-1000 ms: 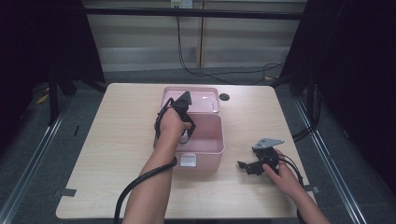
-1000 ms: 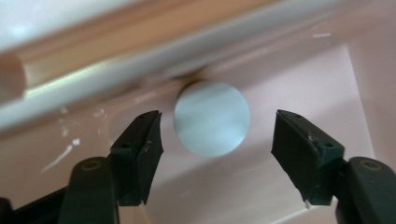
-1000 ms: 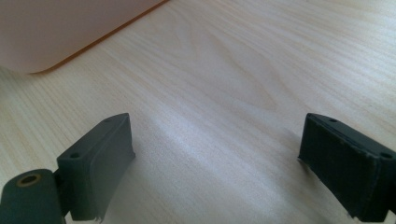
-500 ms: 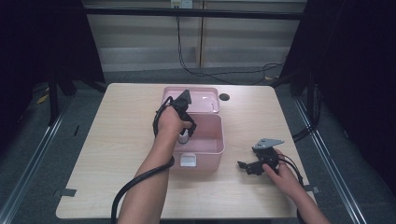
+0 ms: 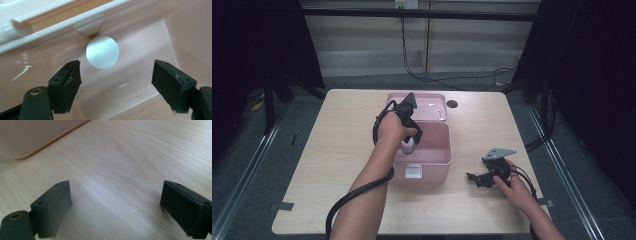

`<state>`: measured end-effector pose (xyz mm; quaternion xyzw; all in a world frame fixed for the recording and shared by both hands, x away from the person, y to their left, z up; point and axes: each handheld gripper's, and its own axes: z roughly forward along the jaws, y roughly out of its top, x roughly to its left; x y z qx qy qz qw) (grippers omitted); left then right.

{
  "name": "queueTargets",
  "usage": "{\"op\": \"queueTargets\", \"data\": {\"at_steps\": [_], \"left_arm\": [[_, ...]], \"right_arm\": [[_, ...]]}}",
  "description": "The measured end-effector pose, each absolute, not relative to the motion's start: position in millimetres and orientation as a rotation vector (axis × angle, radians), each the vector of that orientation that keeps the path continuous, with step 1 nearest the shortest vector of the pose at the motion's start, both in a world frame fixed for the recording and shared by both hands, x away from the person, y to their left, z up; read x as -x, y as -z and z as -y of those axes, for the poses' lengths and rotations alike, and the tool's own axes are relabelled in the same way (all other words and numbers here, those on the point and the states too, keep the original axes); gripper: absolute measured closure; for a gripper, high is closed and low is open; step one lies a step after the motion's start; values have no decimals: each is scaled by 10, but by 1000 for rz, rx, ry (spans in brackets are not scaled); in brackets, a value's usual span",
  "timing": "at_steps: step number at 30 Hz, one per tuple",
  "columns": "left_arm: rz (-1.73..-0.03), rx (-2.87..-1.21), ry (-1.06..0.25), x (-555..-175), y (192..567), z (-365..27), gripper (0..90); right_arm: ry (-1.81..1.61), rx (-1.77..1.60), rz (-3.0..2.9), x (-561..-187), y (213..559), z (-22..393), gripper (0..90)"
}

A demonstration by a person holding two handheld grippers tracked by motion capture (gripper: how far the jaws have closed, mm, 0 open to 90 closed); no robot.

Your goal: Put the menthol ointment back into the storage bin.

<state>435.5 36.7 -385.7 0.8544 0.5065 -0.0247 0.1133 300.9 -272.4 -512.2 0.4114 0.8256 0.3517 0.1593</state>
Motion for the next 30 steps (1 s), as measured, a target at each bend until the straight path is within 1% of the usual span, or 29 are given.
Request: {"op": "queueTargets", "data": {"at_steps": [6, 18, 25, 30], "left_arm": [[-1456, -2506, 75, -4320, 3733, -360, 230], [-1340, -2537, 97, -4202, 3438, -392, 233], [-1275, -2533, 97, -4091, 3177, -526, 232], [-1263, -2541, 86, -4005, 3052, -696, 233]], "right_arm": [[-1005, -1176, -2360, -3009, 5122, 2724, 92], [-1005, -1176, -2360, -3009, 5122, 2724, 92], [-1005, -1176, -2360, -3009, 5122, 2724, 92], [-1005, -1176, -2360, -3009, 5122, 2724, 91]]}}
